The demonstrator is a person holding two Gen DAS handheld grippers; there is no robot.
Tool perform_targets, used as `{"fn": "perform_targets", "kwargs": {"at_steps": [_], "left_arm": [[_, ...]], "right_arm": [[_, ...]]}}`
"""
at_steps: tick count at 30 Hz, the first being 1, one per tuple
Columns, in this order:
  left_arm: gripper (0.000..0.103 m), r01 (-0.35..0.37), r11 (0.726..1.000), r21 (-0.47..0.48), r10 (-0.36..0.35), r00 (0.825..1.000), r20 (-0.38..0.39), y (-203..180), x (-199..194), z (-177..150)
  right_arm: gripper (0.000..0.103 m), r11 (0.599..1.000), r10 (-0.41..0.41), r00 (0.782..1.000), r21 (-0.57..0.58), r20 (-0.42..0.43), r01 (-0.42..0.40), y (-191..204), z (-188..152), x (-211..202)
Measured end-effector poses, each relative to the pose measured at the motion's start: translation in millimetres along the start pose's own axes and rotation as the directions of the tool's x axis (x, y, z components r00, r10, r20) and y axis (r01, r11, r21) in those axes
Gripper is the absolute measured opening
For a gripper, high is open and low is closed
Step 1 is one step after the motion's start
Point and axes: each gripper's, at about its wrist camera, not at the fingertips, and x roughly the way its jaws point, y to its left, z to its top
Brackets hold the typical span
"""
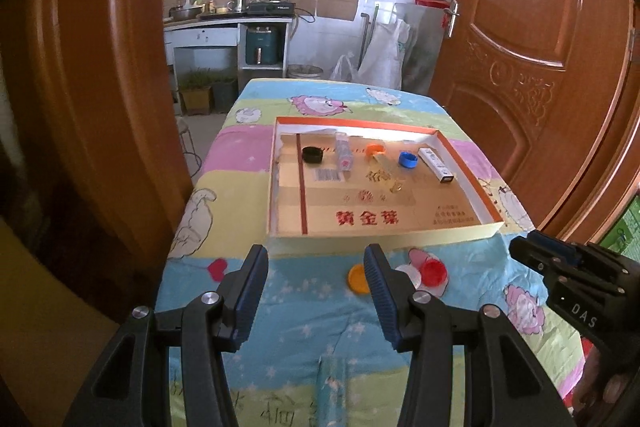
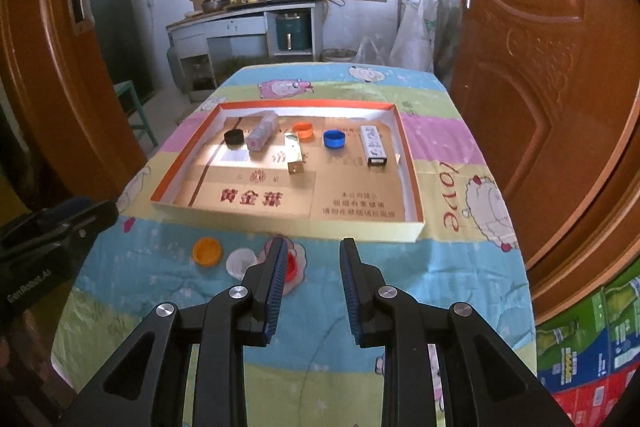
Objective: Organize rigid objects
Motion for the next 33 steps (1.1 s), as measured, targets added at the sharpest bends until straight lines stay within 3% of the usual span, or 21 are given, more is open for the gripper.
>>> {"fn": "perform_targets", "kwargs": {"at_steps": [13,27,33], "left_arm": [[0.05,0.021,1.0,0.011,-0.021,0.998,-0.052,2.0,-4.1,-49.0],[0.05,0.044,0.997,0.056,-0.038,0.994,-0.104,-12.0,4.0,-97.0],[0.05,0.011,0.995,0.101,0.0,0.994,-0.106,-18.5,12.4,-110.1]], "right_arm": [[0.027,1.0,0.005,0.999,0.003,-0.051,-0.004,7.0,-36.3,-4.4],[0.027,1.0,0.011,0.998,-0.006,-0.062,-0.011,14.7,-53.2,-11.1],[0.027,1.0,0.013,0.998,-0.005,-0.068,-0.013,14.8,-55.1,-8.5]]}}
